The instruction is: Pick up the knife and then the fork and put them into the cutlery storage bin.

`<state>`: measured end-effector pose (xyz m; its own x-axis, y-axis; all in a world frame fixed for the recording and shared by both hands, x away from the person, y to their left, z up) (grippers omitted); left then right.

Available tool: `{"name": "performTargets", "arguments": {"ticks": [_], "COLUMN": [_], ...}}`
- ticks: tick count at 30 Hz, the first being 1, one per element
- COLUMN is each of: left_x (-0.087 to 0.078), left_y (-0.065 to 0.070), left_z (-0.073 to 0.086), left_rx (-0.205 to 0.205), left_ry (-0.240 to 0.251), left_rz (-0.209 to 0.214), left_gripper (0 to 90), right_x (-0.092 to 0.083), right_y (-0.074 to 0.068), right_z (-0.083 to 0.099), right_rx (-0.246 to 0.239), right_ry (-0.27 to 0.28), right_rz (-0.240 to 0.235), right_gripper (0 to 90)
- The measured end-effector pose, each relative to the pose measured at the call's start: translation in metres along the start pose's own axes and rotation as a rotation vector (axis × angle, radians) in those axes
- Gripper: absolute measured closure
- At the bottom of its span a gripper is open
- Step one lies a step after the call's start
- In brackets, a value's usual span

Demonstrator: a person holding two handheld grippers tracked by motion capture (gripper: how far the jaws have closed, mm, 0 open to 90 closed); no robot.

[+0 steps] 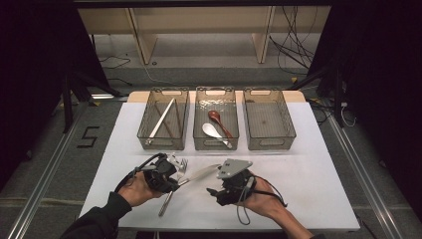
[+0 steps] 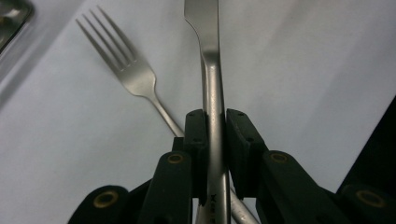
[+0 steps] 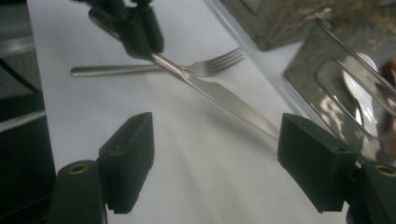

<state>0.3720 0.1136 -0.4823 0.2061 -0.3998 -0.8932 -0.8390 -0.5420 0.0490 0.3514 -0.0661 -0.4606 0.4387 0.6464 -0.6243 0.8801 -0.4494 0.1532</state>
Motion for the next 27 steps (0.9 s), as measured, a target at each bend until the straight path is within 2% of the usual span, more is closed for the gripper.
{"name": "performTargets", "arguments": {"ticks": [6,9,15,16,17,19,21,27], "left_x": [-0.003,-0.005,-0.007,-0.007,-0.008,-0.008,-0.009,-0.009], "left_y": [0.009,0.013,0.023,0.025,0.026,0.029,0.031,0.034], "left_z": [-0.005,-0.008,-0.014,-0.015,-0.016,-0.017,-0.018,-0.020], "left_rx": [0.026,0.034,0.056,0.059,0.065,0.073,0.076,0.086], "left_ry": [0.004,0.010,0.017,0.025,0.020,0.021,0.018,0.017], "left_rz": [0.014,0.024,0.043,0.044,0.045,0.048,0.053,0.063], "left_gripper": [78.8,78.8,78.8,78.8,78.8,78.8,78.8,78.8], "right_x": [0.022,0.027,0.029,0.028,0.030,0.030,0.031,0.034], "right_y": [-0.020,-0.023,-0.026,-0.024,-0.027,-0.028,-0.029,-0.032], "right_z": [-0.001,-0.002,-0.004,-0.003,-0.002,-0.002,-0.001,0.002], "right_rx": [-0.202,-0.258,-0.337,-0.380,-0.364,-0.392,-0.442,-0.533], "right_ry": [-0.045,-0.054,-0.049,-0.064,-0.056,-0.060,-0.062,-0.084], "right_rz": [0.025,0.039,0.080,0.081,0.091,0.104,0.126,0.137], "right_gripper": [29.5,30.5,33.3,34.2,35.0,37.2,40.0,48.7]}}
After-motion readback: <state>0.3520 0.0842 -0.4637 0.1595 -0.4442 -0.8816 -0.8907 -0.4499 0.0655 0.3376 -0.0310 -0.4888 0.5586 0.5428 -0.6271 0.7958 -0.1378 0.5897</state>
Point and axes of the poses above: each handheld gripper's, and its own axes: x roughly forward along the jaws, z roughly out of its underside, y roughly to its right, the point moved 6 cm from there along x, roughly forward along the jaws, and after that the axes turned 4 degrees about y, right-handed, at the moved point
